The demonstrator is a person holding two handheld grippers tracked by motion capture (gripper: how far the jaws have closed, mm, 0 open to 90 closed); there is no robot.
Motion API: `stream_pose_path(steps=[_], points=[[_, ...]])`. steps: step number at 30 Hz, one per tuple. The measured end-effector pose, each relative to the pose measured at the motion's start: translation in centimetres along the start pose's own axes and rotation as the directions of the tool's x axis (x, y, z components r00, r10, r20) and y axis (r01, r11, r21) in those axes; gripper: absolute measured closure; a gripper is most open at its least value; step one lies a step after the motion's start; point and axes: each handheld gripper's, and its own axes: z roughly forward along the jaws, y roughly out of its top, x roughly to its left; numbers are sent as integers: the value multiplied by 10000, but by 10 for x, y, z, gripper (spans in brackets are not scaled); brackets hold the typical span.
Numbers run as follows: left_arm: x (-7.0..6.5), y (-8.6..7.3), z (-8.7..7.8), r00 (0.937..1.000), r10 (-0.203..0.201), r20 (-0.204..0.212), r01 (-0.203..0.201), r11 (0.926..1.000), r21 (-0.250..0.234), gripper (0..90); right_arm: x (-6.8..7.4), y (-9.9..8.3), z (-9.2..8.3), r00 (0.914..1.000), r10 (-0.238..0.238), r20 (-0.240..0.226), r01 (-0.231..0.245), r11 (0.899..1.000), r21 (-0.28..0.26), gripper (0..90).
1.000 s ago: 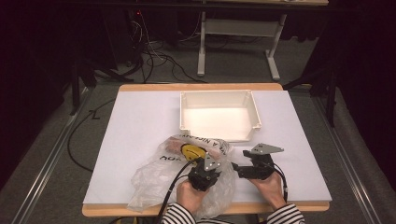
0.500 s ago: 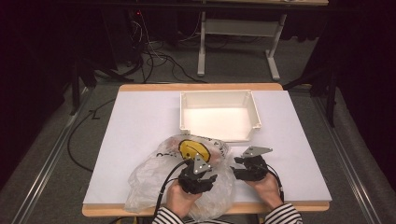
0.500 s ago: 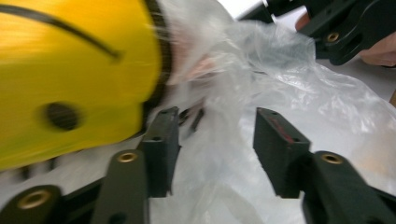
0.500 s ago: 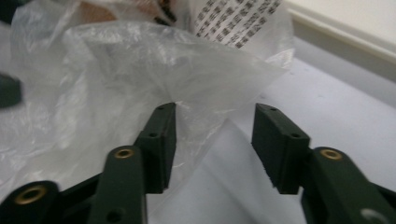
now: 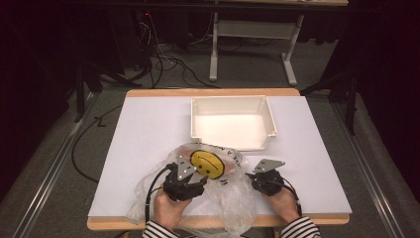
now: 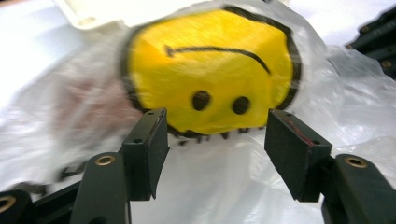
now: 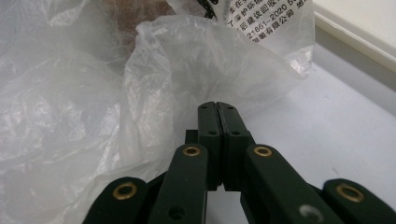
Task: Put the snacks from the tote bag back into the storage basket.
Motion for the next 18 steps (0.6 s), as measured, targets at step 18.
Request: stream_pose_path(steps=[18], points=[[28, 0, -16, 9943, -368, -1001, 359, 9993, -106, 363, -14, -13, -13, 9997, 203, 160, -203, 9998, -4, 900]])
